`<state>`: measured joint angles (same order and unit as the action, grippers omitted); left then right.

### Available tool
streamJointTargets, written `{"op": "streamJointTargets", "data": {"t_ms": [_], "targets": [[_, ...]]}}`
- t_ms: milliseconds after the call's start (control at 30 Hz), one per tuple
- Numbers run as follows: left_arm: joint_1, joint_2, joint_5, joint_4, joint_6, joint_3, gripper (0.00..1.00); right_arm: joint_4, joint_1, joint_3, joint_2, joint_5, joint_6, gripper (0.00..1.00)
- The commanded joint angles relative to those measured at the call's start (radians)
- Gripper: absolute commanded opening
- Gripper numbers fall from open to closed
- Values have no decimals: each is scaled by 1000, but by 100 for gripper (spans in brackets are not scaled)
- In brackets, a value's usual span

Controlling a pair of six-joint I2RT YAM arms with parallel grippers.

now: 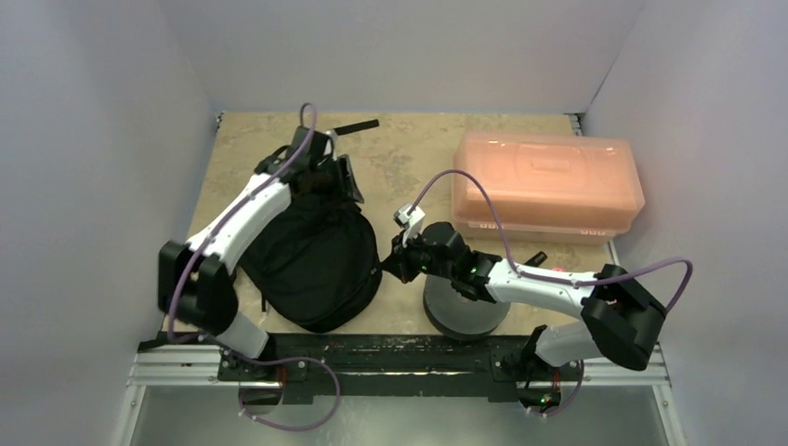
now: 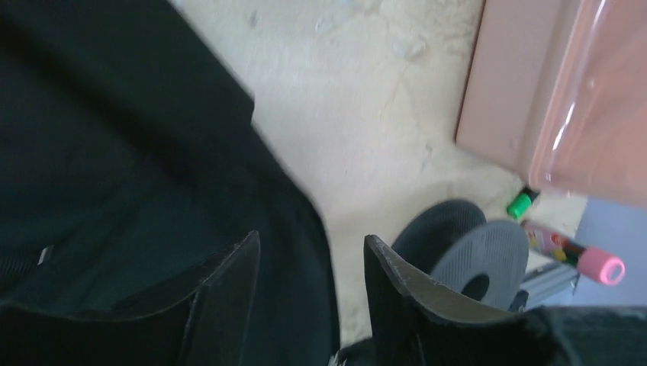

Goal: Pack the student bag
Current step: Zip the student bag at the center of the board.

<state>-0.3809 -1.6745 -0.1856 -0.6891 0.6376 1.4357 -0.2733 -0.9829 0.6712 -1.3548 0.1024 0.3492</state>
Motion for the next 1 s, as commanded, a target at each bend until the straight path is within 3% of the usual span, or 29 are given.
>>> {"op": "streamJointTargets", "data": {"t_ms": [0,133,233,300,367,500,767,967], "targets": [[23,307,-125,104,-11,-255,54,-26,94,72,10,84,22,0],[18,541,-318,212,-10,-494,55,57,173,159,-13,132,10,0],[-79,655,-443,291,-23,-607,55,122,210,216,-32,168,10,0],[-207,694,-316,238,-49,-615,54,146,221,238,-40,183,18,0],[-329,713,-78,173,-48,-615,52,147,233,246,-47,216,33,0],[-457,697,270,123,-31,-647,53,125,244,244,-57,258,63,0],[-489,454,394,68,-52,-583,51,144,245,247,-40,256,62,0],[-480,400,617,-79,-21,-499,20,150,247,247,-47,219,51,0]]}}
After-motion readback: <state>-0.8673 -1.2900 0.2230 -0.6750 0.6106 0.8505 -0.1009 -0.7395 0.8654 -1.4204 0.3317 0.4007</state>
